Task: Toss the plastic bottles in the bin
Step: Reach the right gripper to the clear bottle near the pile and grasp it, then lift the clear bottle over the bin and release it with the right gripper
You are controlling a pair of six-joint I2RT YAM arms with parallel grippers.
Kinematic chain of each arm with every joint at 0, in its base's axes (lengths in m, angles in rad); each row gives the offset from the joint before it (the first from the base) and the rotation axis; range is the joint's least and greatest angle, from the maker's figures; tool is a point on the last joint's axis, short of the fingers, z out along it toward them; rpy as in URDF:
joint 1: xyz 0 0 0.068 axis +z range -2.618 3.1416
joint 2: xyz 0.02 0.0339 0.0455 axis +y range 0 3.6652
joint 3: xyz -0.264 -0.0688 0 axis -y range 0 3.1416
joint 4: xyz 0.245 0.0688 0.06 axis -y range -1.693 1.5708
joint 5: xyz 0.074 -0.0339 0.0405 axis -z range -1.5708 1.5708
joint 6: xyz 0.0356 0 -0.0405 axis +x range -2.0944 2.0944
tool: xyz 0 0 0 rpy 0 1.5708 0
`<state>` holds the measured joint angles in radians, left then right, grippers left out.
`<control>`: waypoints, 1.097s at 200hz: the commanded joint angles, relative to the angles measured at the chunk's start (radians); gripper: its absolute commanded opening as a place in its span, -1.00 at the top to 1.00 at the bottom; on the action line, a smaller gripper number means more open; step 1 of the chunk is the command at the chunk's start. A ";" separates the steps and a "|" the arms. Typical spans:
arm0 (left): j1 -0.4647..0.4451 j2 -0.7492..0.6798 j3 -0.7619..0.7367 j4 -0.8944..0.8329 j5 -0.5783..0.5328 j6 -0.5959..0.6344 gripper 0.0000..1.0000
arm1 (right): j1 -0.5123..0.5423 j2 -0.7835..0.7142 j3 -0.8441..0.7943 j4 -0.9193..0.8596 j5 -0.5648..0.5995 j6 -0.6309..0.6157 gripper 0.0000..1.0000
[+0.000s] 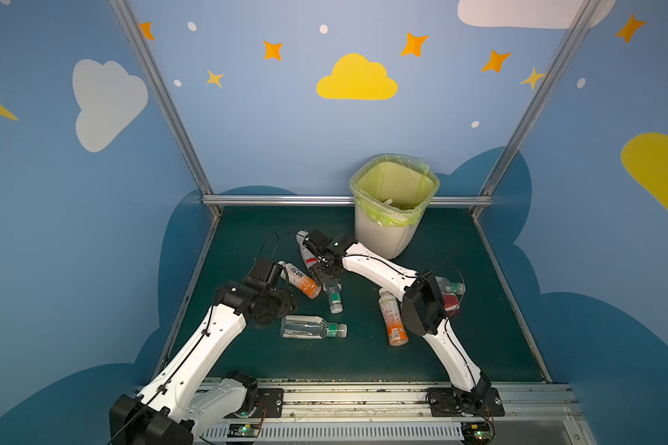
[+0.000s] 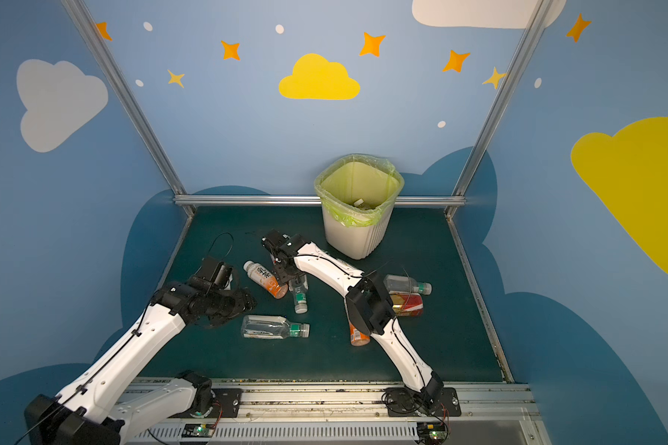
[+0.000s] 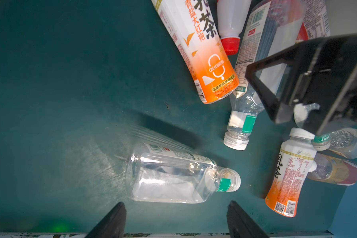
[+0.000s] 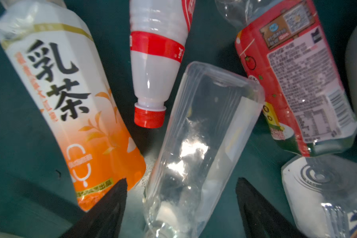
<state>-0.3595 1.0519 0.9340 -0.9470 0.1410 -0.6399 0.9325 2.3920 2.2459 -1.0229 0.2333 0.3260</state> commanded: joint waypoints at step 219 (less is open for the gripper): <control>0.027 0.001 0.006 -0.014 0.015 0.048 -0.57 | 0.017 -0.364 -0.170 0.186 0.058 -0.066 -0.11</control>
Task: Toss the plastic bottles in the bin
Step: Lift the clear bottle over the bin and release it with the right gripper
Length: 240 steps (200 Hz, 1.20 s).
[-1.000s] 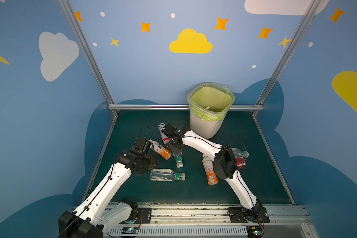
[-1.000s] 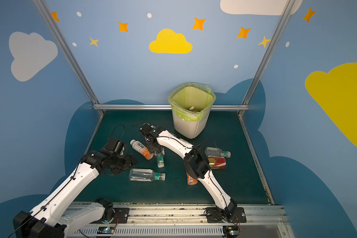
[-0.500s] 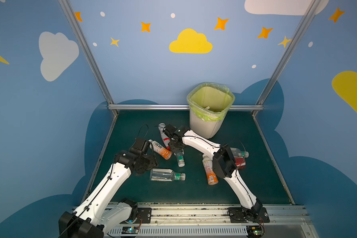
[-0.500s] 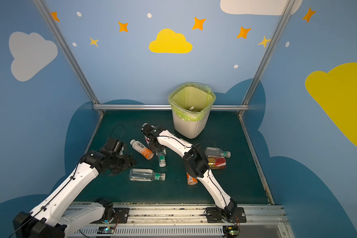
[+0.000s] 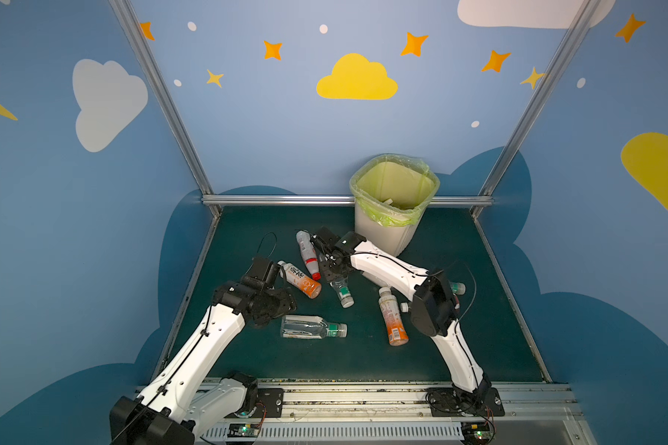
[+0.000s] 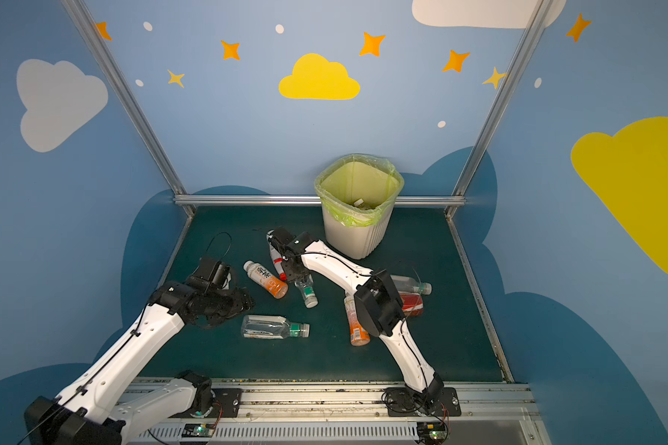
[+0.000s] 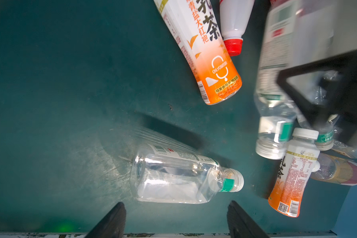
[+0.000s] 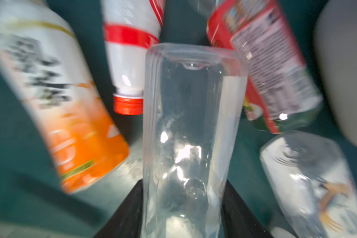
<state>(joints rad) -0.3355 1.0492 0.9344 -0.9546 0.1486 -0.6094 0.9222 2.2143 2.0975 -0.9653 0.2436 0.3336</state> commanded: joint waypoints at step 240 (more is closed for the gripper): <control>-0.010 0.034 0.024 -0.054 0.095 0.072 -0.32 | -0.346 -0.799 -0.279 0.179 0.094 -0.124 -0.84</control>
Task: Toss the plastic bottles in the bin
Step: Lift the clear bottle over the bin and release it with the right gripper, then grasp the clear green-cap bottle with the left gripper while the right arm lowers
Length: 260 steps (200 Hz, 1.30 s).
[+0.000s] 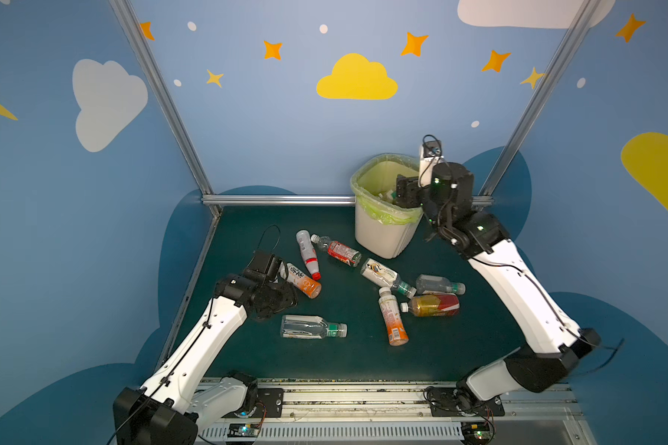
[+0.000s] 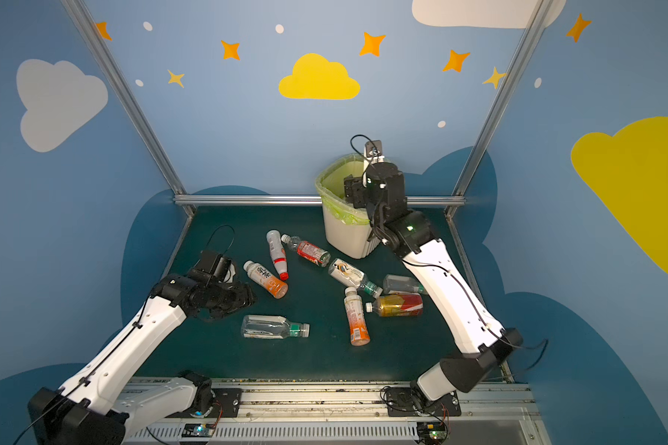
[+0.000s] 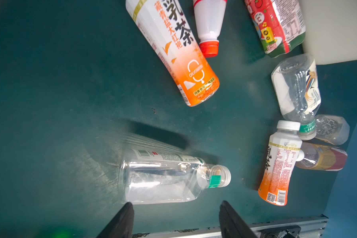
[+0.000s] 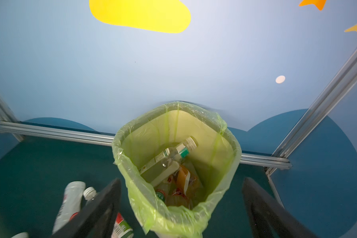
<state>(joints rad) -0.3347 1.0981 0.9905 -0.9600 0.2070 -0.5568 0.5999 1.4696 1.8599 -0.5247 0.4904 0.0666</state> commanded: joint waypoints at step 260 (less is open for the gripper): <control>-0.281 0.176 -0.147 0.152 -0.141 -0.358 -0.85 | -0.034 -0.332 -0.666 -0.368 -0.576 0.323 -0.83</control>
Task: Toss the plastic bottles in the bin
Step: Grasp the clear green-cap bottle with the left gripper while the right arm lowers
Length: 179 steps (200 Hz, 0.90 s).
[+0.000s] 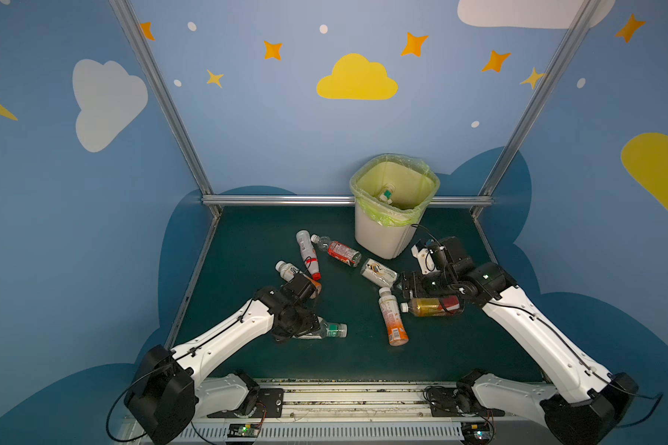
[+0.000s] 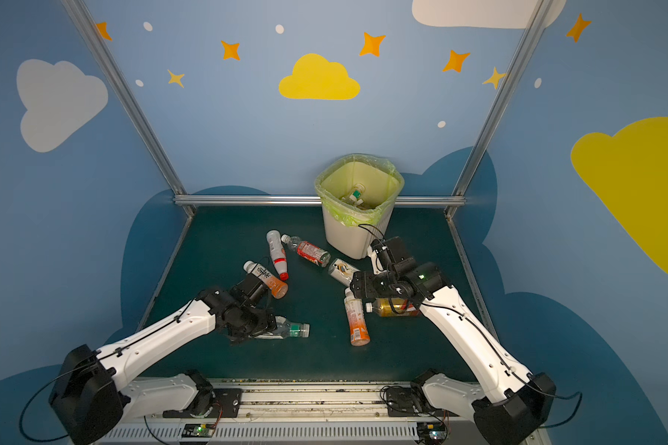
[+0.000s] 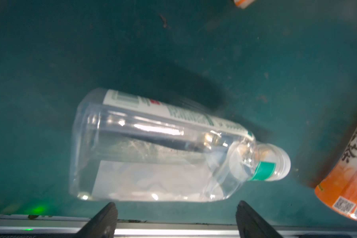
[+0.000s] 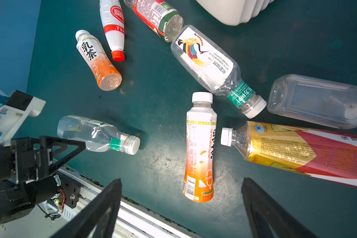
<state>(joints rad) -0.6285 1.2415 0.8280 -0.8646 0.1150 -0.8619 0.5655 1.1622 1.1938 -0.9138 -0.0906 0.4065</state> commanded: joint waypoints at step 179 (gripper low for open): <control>0.138 0.434 0.269 0.091 0.025 0.234 -0.65 | -0.052 -0.032 0.033 -0.024 0.036 -0.075 -0.84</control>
<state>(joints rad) -0.4927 1.6680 1.0706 -0.7456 0.1207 -0.6731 0.5198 1.1381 1.1950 -0.9089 -0.0662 0.3355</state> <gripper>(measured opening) 0.835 0.920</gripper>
